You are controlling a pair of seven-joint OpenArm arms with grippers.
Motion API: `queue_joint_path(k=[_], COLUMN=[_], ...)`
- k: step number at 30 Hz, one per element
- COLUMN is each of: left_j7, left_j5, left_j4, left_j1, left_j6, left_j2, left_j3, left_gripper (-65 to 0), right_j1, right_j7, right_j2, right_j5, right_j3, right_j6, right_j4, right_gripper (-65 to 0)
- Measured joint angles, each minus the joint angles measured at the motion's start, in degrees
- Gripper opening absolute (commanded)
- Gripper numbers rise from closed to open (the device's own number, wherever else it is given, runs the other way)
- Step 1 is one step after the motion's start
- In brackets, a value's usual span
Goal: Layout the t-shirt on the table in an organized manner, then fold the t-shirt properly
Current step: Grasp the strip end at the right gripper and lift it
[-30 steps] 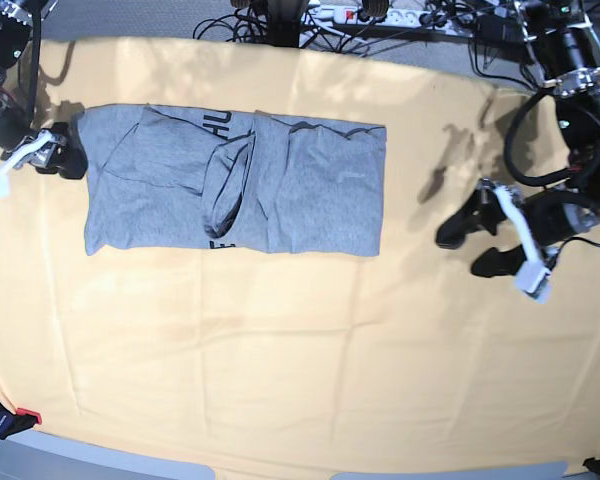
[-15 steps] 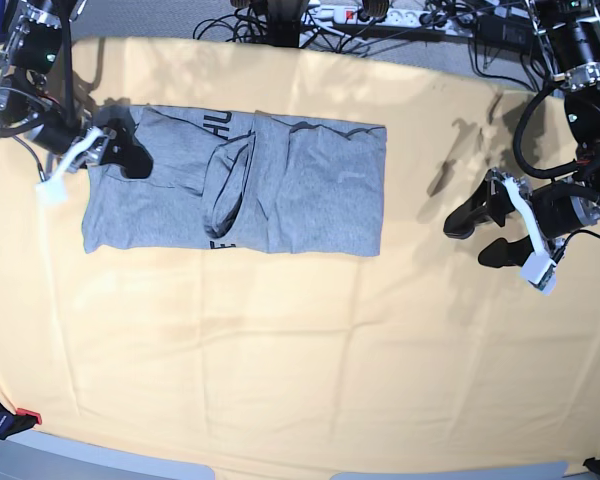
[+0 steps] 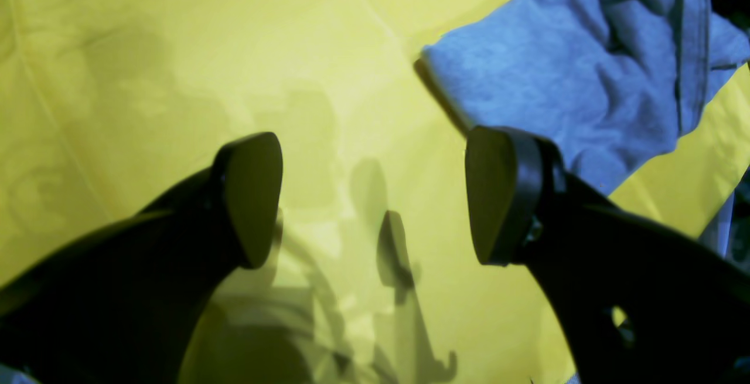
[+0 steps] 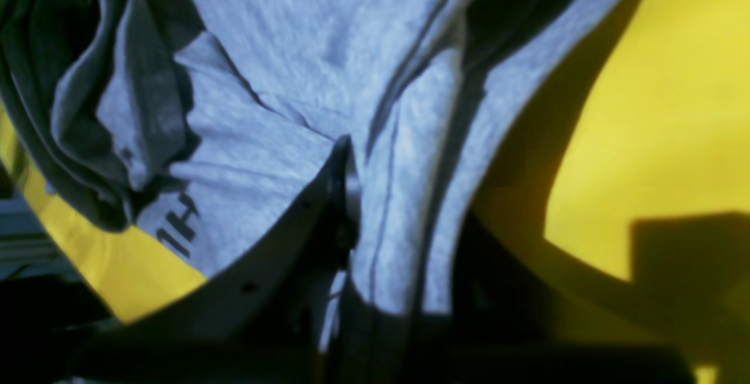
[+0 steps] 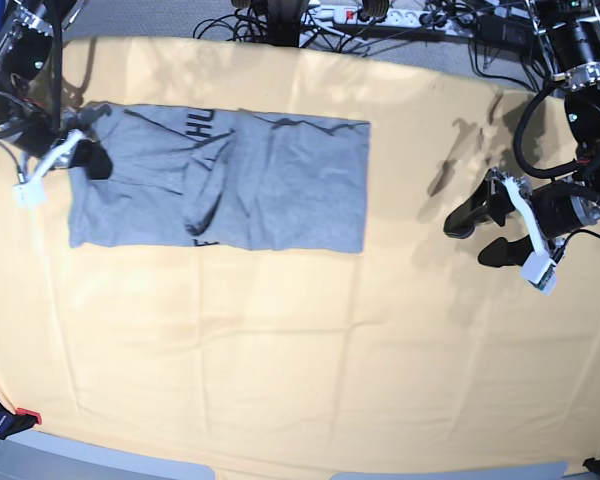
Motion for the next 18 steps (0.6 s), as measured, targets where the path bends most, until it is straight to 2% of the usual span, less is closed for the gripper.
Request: queue_joint_path(k=[3, 6, 13, 16, 18], left_j7=[0.0, 0.0, -0.2, -0.2, -0.2], left_j5=[0.0, 0.0, 0.0, 0.0, 0.0], left_j4=[0.0, 0.0, 0.0, 0.0, 0.0], left_j1=[0.0, 0.0, 0.0, 0.0, 0.0], left_j6=[0.0, 0.0, 0.0, 0.0, 0.0], left_j2=[0.0, 0.0, 0.0, 0.0, 0.0], left_j3=[0.0, 0.0, 0.0, 0.0, 0.0], left_gripper=[-15.8, -15.8, -15.8, -15.8, -15.8], right_j1=[0.0, -1.0, -7.5, -9.5, -10.8], right_j7=[-0.8, -0.8, -1.4, -1.3, -0.1], right_j2=[0.1, 0.2, -0.1, -1.1, -2.3], right_j5=[-2.9, -3.0, -2.2, 3.7, 10.1], right_j3=[3.2, 5.2, 5.4, 5.4, 5.4], right_j6=[0.0, 0.0, 0.0, -0.1, 0.0], right_j4=[5.0, 11.7, 32.8, 41.5, 41.8], right_gripper=[-65.0, -65.0, -65.0, -65.0, -65.0])
